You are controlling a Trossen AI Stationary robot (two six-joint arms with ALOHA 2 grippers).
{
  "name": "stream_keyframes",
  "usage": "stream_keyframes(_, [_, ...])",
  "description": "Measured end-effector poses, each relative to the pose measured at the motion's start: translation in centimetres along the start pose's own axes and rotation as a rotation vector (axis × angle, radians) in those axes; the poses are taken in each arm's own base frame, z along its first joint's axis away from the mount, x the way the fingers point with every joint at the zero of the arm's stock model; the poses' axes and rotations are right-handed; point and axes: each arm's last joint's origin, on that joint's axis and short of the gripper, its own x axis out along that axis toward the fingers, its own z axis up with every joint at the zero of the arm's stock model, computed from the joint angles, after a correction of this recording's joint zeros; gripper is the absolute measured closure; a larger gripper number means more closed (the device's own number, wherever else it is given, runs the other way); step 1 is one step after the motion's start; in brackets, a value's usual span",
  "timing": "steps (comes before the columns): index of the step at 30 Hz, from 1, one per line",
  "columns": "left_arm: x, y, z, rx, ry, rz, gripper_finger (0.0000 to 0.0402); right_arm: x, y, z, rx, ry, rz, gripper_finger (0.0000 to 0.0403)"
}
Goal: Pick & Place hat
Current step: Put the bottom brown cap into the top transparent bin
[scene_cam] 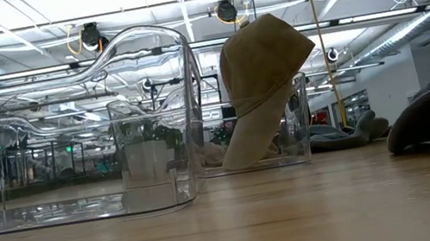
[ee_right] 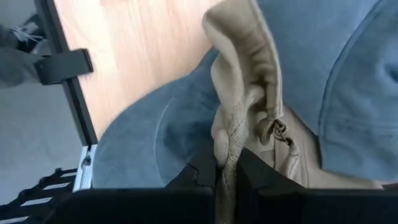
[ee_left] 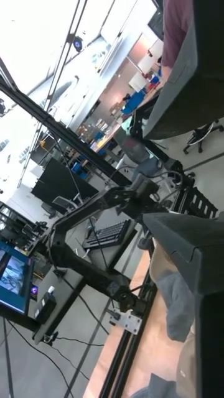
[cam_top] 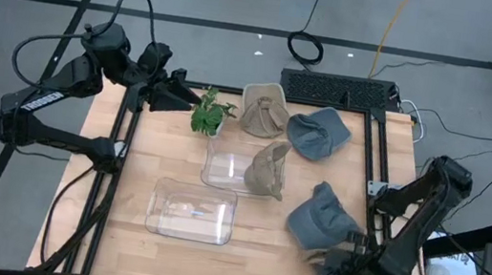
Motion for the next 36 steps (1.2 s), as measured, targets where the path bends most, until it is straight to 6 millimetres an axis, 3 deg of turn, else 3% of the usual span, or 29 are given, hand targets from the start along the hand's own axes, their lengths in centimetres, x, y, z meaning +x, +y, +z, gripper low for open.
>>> stream_keyframes(15, [0.0,0.0,0.0,0.012,0.000,0.000,0.0188,-5.5,-4.1,0.9,0.092,-0.033,0.278,0.0398])
stream_keyframes(22, [0.0,0.0,0.0,0.027,-0.001,0.001,0.0188,-7.2,-4.6,1.7,0.072,-0.055,0.472,0.0398])
stream_keyframes(36, [0.0,0.0,0.0,0.075,-0.005,0.006,0.0188,-9.2,-7.0,2.9,0.118,-0.181,0.567,0.0398])
